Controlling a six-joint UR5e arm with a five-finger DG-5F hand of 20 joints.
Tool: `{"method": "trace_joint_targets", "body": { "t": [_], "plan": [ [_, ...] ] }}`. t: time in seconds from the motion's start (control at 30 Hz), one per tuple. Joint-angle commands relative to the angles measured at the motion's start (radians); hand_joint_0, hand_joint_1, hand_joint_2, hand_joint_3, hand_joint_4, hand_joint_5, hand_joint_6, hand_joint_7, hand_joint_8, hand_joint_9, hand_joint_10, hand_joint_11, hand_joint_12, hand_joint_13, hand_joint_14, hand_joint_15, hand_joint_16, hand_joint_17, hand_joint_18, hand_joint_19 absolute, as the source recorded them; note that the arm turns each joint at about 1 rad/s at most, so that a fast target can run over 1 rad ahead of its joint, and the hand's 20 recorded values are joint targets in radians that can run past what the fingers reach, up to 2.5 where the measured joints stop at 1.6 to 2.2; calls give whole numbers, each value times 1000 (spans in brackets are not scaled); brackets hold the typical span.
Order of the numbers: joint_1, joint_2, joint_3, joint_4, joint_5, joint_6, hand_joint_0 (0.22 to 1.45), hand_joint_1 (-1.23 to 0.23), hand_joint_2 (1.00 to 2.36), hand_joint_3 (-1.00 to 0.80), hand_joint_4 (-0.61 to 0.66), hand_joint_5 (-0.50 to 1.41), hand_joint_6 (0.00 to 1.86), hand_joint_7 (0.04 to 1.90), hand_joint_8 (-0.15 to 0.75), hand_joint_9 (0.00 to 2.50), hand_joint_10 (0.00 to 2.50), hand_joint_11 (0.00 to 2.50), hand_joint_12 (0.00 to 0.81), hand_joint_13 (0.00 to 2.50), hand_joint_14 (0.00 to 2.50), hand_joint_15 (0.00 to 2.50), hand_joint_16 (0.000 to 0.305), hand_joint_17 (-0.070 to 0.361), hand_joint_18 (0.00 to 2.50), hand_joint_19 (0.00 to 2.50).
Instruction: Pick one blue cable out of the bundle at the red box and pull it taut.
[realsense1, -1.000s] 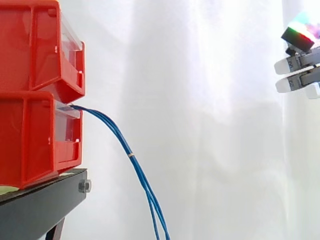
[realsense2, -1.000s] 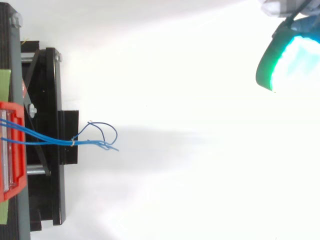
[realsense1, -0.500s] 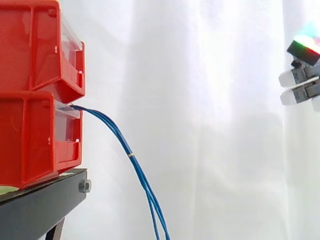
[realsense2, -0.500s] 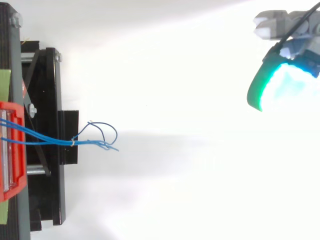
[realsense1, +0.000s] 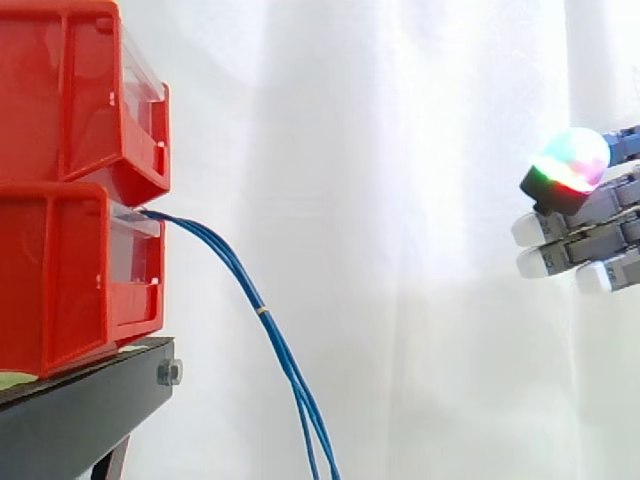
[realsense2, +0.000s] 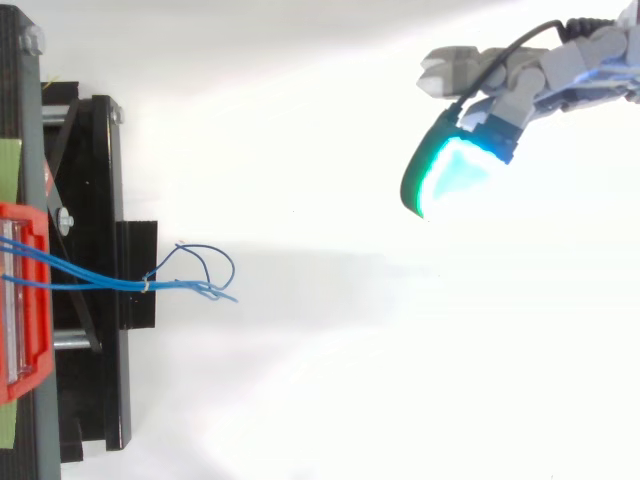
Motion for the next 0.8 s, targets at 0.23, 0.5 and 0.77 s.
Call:
{"method": "trace_joint_targets", "body": {
  "t": [0.23, 0.5, 0.77],
  "plan": [
    [8, -52, 0, 50, 77, -8, 478, -651, 1000, -500, 312, -224, 501, 668, 289, 135, 0, 0, 399, 0, 0, 0, 73, 164, 0, 0],
    [17, -170, 46, 128, 90, 38, 457, -782, 1000, -500, 327, -218, 502, 703, 298, 172, 0, 0, 406, 0, 0, 0, 75, 168, 0, 0],
    [17, -322, 169, 113, 91, 70, 455, -825, 1000, -500, 341, -209, 502, 722, 300, 195, 0, 0, 410, 0, 0, 0, 75, 168, 0, 0]
  ]
}}
